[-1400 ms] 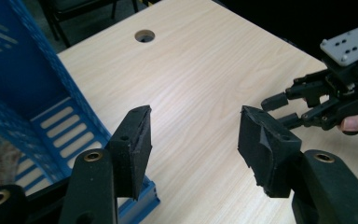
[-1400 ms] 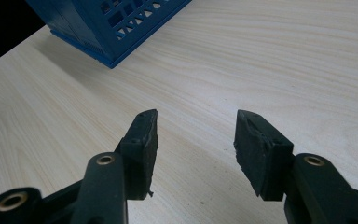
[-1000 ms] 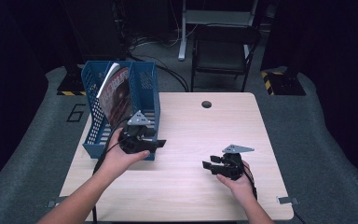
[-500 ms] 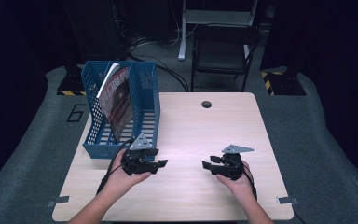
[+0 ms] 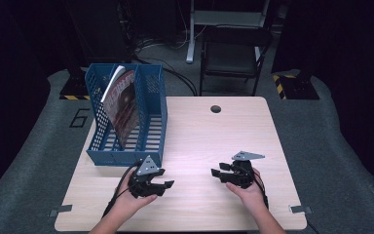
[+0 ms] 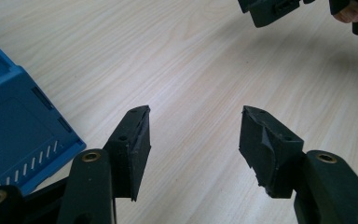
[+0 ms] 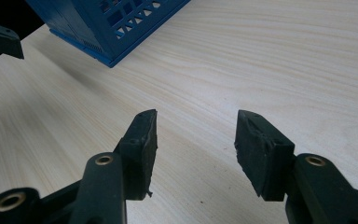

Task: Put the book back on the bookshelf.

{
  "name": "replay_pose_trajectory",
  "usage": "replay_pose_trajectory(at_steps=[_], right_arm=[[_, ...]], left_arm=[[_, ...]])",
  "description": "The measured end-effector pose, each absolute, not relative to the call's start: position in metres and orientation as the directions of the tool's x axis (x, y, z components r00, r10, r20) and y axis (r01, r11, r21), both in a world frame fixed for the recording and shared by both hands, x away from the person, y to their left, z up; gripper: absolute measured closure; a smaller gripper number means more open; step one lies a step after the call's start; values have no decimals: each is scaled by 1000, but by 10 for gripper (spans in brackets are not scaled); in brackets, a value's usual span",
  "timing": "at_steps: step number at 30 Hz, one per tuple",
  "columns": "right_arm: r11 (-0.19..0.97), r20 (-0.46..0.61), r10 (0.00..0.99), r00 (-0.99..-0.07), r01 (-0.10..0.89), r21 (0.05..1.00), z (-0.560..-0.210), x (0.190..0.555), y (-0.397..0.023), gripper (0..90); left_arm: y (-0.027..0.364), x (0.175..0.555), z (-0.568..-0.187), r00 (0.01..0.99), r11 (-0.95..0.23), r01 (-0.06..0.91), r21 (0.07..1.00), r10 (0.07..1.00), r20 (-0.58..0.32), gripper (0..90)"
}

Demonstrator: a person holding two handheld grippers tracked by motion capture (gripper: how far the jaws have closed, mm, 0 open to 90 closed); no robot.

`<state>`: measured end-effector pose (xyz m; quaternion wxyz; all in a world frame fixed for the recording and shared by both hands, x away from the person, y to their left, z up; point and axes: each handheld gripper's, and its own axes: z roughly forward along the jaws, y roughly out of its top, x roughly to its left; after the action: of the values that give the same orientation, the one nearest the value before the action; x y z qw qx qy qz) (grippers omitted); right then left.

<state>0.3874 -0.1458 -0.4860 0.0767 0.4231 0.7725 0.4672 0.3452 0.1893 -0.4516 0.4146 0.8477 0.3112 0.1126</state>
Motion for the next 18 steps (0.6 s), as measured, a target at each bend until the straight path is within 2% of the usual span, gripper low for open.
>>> replay_pose_trajectory(at_steps=[7, 12, 18], right_arm=[[204, 277, 725, -630, 582, 787, -486, 388, -146, 484], [212, 275, 726, -631, 585, 783, -488, 388, -146, 483], [222, 264, 733, -627, 587, 779, -491, 388, -147, 483]], left_arm=[[187, 344, -464, 799, -466, 431, 772, 595, -87, 428], [185, 347, -476, 796, -445, 480, 756, 583, -162, 423], [181, 351, -491, 798, -471, 503, 724, 575, -180, 422]])
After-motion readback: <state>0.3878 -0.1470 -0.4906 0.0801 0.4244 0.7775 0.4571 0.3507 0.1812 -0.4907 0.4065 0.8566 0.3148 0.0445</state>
